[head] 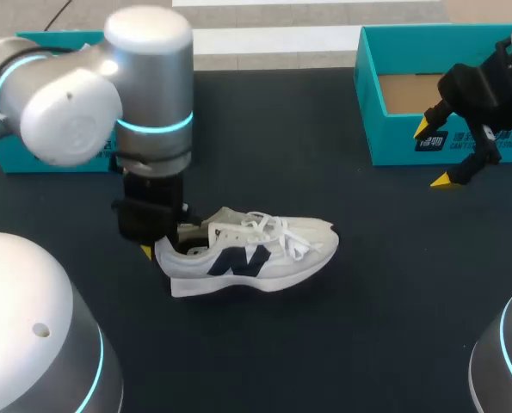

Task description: Take the shoe out of the shoebox, open the shoe tongue, remove and reinsert the insole, then place the shoe into the shoebox

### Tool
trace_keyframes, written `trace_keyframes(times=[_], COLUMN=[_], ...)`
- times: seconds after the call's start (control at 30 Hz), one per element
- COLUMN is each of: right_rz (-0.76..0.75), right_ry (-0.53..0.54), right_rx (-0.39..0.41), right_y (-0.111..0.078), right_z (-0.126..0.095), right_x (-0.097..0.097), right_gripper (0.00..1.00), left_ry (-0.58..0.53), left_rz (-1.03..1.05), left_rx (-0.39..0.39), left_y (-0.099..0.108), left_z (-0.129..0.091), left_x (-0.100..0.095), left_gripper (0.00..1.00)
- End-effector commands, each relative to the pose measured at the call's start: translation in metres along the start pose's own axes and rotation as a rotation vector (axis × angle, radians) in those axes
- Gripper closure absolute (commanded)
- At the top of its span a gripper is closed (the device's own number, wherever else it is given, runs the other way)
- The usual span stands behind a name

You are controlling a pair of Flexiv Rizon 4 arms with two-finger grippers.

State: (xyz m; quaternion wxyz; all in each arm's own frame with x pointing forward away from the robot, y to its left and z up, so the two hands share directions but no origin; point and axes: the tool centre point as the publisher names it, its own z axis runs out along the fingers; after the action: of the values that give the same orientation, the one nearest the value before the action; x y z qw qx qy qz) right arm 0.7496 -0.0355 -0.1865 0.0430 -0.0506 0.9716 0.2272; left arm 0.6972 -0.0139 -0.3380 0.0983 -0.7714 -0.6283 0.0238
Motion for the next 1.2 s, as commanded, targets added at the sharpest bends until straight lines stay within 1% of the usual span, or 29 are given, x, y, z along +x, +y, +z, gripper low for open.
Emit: trace_keyframes(times=[0.03, 0.17, 0.4, 0.57, 0.67, 0.87, 0.9, 0.97, 1.0, 1.03, 1.2], right_rz=[0.001, 0.001, 0.001, 0.001, 0.001, 0.001, 0.001, 0.001, 0.001, 0.001, 0.001], right_ry=[0.002, 0.002, 0.002, 0.002, 0.002, 0.002, 0.002, 0.002, 0.002, 0.002, 0.002], right_rx=[0.003, 0.003, 0.003, 0.003, 0.003, 0.003, 0.003, 0.003, 0.003, 0.003, 0.003], right_y=[0.001, 0.001, 0.001, 0.001, 0.001, 0.001, 0.001, 0.001, 0.001, 0.001, 0.001], right_z=[0.001, 0.001, 0.001, 0.001, 0.001, 0.001, 0.001, 0.001, 0.001, 0.001, 0.001], right_x=[-0.001, -0.001, -0.001, -0.001, -0.001, -0.001, -0.001, -0.001, -0.001, -0.001, -0.001], right_gripper=[0.00, 0.00, 0.00, 0.00, 0.00, 0.00, 0.00, 0.00, 0.00, 0.00, 0.00], left_ry=[0.030, 0.079, 0.107, 0.135, 0.136, 0.135, 0.130, 0.123, 0.114, 0.112, 0.088], left_rz=[-0.006, -0.012, -0.061, -0.092, -0.097, -0.089, -0.086, -0.086, -0.088, -0.088, -0.081], left_rx=[-0.015, -0.019, -0.038, -0.050, -0.035, -0.031, -0.030, -0.032, -0.030, -0.028, -0.024], left_y=[-0.001, 0.000, 0.005, 0.009, 0.010, 0.010, 0.009, 0.008, 0.007, 0.007, 0.006], left_z=[0.017, 0.032, 0.047, 0.053, 0.054, 0.054, 0.052, 0.049, 0.047, 0.045, 0.038], left_x=[-0.006, -0.006, -0.004, -0.005, -0.006, -0.007, -0.007, -0.006, -0.005, -0.005, -0.004], left_gripper=[1.00, 1.00, 1.00, 1.00, 1.00, 1.00, 0.78, 0.51, 0.17, 0.00, 0.00])
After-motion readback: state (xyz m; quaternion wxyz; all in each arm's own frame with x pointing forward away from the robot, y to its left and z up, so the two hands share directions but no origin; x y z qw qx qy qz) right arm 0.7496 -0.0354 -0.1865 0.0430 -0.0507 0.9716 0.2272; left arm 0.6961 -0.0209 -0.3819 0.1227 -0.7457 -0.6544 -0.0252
